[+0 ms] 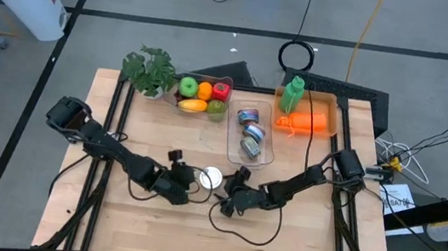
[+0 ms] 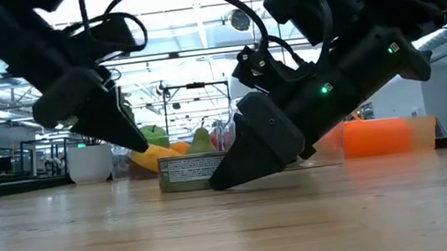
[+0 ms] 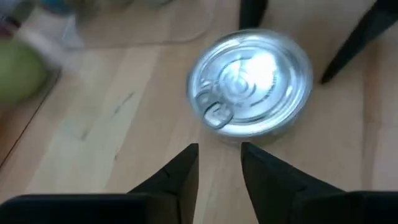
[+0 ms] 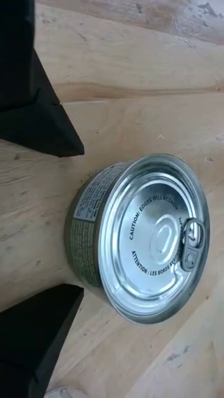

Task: Pick & Place Food Item
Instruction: Put the green tuna can into the bottom transparent bin

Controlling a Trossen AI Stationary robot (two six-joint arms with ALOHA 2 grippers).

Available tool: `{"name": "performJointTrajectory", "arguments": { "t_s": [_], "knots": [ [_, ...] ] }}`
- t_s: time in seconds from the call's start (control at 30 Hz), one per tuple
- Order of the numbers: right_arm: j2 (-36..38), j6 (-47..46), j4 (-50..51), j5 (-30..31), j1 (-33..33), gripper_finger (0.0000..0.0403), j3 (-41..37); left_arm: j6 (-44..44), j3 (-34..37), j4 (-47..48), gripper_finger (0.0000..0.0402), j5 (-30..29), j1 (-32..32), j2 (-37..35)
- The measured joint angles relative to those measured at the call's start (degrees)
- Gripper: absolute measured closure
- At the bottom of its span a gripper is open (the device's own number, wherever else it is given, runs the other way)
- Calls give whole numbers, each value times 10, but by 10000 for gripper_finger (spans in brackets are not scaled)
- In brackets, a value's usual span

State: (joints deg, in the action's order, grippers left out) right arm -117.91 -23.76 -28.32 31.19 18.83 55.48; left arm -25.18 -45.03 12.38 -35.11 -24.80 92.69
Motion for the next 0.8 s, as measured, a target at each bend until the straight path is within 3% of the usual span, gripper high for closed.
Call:
{"name": "performJointTrajectory", "arguments": {
  "t_s": [0.13, 0.3, 0.67, 0.8],
  "knots": [
    [0, -8, -2, -11, 0, 64, 0, 88, 0, -65, 281, 37, -5, 0],
    [0, -7, -2, -23, 0, 64, 0, 157, 0, -74, 293, 95, -5, 13],
    [1, -14, 0, -19, 0, 64, -1, 196, -2, -148, 298, 95, 33, 62],
    [1, -12, 1, -23, 0, 64, -1, 222, -1, -137, 298, 54, 16, 56]
  ]
}}
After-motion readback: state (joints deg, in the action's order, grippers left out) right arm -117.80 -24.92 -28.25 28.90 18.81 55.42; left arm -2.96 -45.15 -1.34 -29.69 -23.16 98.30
